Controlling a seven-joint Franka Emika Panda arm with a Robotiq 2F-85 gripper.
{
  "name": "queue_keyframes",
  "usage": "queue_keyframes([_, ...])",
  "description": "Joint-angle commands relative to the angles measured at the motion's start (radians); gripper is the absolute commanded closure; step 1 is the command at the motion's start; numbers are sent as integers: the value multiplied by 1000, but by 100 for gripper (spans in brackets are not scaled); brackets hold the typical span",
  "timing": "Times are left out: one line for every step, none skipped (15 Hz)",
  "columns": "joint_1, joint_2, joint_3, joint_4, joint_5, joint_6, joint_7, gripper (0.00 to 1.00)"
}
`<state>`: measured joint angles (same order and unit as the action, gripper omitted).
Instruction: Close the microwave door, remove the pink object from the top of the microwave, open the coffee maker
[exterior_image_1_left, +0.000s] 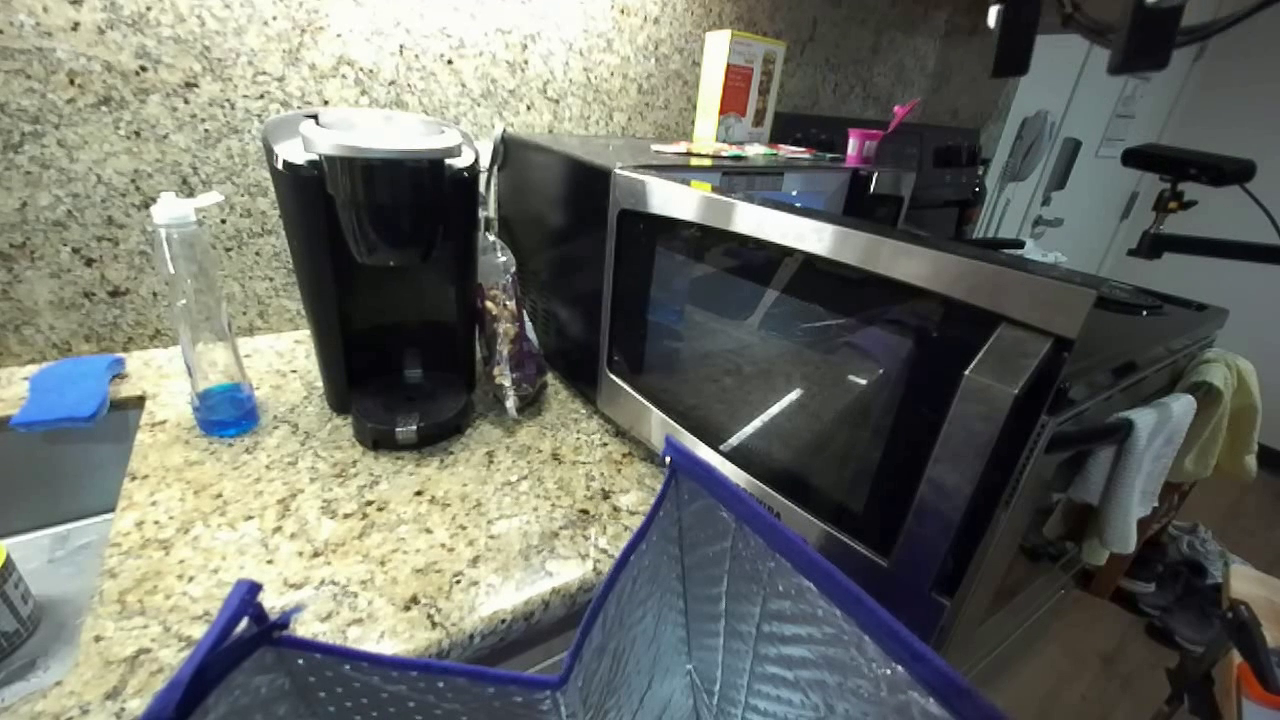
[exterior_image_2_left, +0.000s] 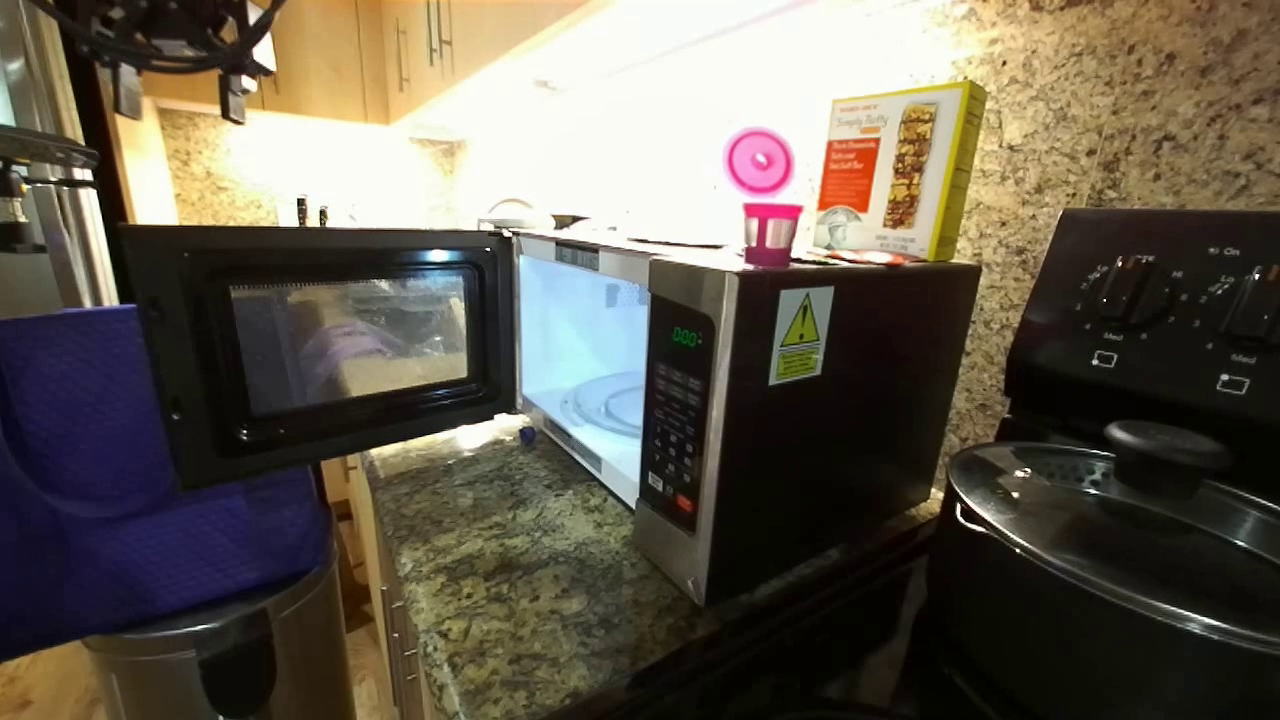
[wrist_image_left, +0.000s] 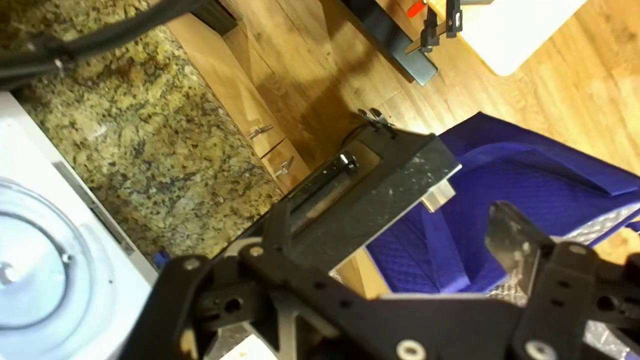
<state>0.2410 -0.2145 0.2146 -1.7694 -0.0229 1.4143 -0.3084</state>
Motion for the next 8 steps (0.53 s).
queue_keyframes([35,85,32,98,-47,-56,-124,0])
queue_keyframes([43,100,36,113,-54,-58,-165,0])
queue_keyframes([48,110,38,121,-58,-50,-210,0])
queue_keyframes([53,125,43,133,-67,-51,-253,0])
queue_keyframes([57,138,46,144,-71,-47,-298,0])
queue_keyframes([61,149,47,153,-75,-44,-344,0])
queue_keyframes([63,170,51,166,-82,-42,-388,0])
queue_keyframes([64,178,56,175,-105,-48,-433,0])
